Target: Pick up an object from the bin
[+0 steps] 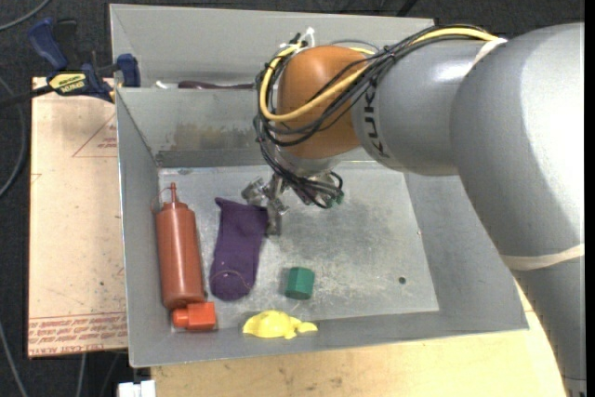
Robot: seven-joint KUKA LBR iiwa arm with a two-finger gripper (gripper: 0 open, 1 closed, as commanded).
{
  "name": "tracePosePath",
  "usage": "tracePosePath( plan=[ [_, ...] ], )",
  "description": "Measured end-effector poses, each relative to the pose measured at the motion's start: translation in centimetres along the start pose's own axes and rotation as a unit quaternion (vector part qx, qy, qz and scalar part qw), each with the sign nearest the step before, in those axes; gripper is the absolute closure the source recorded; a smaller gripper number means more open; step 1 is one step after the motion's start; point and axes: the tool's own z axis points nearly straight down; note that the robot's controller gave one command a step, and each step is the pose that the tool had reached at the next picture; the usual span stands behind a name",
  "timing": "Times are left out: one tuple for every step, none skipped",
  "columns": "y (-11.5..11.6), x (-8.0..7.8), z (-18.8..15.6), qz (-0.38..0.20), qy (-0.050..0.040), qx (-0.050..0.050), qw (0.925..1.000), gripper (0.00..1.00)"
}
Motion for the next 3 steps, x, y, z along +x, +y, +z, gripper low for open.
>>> tracePosePath(
  plan=[
    [0.0,0.0,0.0,0.000,0.0000,0.000,1.0000,1.00],
    [-0.2,-0.4,-11.6,-0.004,-0.0022,0.000,1.0000,1.00],
    [-0.2,-0.4,-11.5,-0.004,-0.0021,0.000,1.0000,1.00]
  ],
)
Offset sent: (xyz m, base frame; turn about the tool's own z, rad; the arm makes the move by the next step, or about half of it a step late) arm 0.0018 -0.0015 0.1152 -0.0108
